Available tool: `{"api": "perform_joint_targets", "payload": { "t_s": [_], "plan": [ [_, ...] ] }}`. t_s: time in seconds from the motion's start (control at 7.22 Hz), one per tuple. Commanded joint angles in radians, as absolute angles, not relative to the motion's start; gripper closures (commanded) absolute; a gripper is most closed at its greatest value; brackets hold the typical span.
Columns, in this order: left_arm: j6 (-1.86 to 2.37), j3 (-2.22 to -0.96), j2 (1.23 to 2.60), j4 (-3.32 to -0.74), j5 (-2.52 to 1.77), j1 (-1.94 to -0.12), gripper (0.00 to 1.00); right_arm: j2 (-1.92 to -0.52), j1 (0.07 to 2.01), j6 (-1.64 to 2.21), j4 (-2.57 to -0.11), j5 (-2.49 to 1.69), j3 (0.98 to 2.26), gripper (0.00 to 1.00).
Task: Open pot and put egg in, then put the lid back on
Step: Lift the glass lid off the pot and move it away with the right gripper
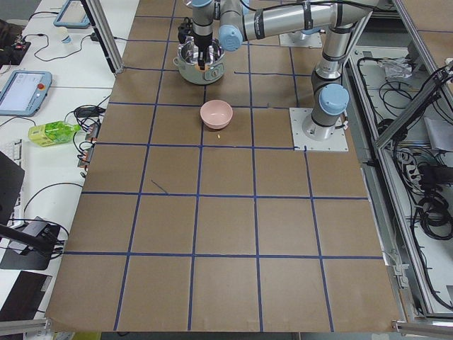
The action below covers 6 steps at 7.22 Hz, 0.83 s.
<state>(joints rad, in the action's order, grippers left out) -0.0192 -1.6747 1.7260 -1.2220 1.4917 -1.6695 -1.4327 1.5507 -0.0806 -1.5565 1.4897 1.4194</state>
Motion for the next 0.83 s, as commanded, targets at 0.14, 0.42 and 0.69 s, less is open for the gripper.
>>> {"api": "perform_joint_targets", "payload": {
  "t_s": [0.14,0.42,0.69],
  "plan": [
    [0.034,-1.617,1.842,-1.102,1.586,-1.846,0.8,-1.436,1.542,-0.092,-1.552,1.489,1.427,0.74],
    [0.041,-1.618,1.9,-1.037,1.615,-1.879,0.8,-1.448,1.549,-0.091,-1.551,1.491,1.428,0.74],
    [0.046,-1.637,1.936,-0.993,1.621,-1.879,0.78,-1.45,1.554,-0.091,-1.551,1.491,1.434,0.74]
  ]
}}
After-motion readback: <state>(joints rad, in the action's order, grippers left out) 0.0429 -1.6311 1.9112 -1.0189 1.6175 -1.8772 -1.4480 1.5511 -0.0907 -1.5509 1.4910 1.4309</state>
